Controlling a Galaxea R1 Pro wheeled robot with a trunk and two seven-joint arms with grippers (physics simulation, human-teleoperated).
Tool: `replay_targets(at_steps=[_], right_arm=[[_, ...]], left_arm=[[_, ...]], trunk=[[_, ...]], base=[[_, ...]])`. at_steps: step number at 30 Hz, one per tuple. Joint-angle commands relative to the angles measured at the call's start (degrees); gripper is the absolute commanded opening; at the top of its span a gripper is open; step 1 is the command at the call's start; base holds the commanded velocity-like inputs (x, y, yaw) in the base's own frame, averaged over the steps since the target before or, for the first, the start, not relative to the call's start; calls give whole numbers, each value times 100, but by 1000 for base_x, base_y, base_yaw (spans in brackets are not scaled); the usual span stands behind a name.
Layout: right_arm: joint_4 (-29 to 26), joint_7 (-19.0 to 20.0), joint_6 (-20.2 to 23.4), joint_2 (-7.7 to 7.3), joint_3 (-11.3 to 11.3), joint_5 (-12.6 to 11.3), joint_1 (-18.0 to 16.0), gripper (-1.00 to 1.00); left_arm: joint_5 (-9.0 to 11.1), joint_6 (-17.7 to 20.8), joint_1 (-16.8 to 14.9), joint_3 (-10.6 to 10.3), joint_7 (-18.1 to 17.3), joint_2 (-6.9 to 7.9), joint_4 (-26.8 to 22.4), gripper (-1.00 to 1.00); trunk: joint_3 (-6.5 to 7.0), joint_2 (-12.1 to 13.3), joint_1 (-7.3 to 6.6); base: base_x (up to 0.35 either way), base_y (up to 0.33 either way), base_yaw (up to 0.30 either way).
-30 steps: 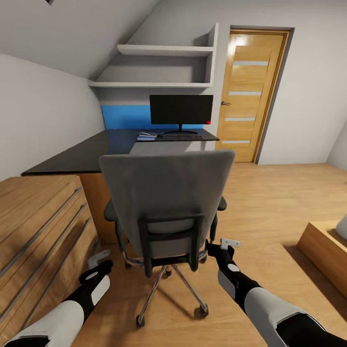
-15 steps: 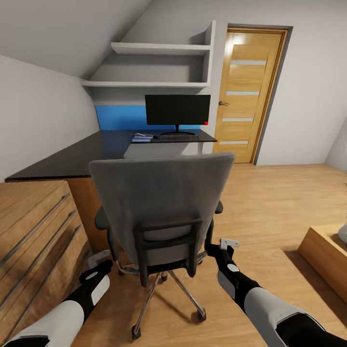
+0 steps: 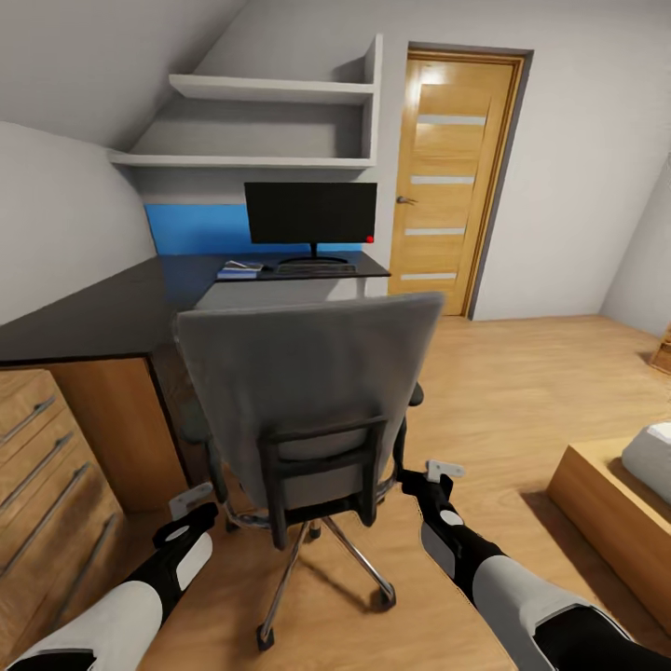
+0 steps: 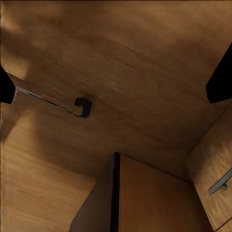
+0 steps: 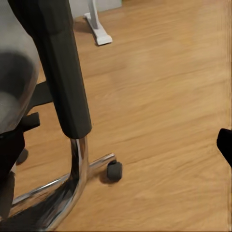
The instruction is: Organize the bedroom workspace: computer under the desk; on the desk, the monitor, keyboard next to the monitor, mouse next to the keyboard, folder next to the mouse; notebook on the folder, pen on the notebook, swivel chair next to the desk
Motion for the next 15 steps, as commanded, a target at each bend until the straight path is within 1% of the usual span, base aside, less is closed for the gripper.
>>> replay_targets(at_steps=[1,5,8,11,15], right_arm=[[2,-34,-15,-1,48,-32,-4,100],[2,-28,-15,-1,49,-32,-4,100],[2,-31,-15,1,49,-32,-4,100],[2,-33,-15,6,49,-32,-4,100],[2,-34,-15,7,55,-32,-4,100]], left_arm=[[58,-23,-4,-28,-17,-5,-2,100],[59,-21,-4,-29,-23,-6,-4,100],[57,-22,-4,-29,-25,-4,-4,100],[58,-19,-4,-29,-26,-4,-4,100],[54,-18,-4,-29,-26,-4,-4,100]], trunk=[[-5,-2,0],[-5,-2,0],[-5,-2,0],[-5,-2,0],[-5,-2,0]], base=[[143,-276,-105],[109,-129,-42],[-15,-32,-10],[-205,-10,-3],[-300,-3,-1]])
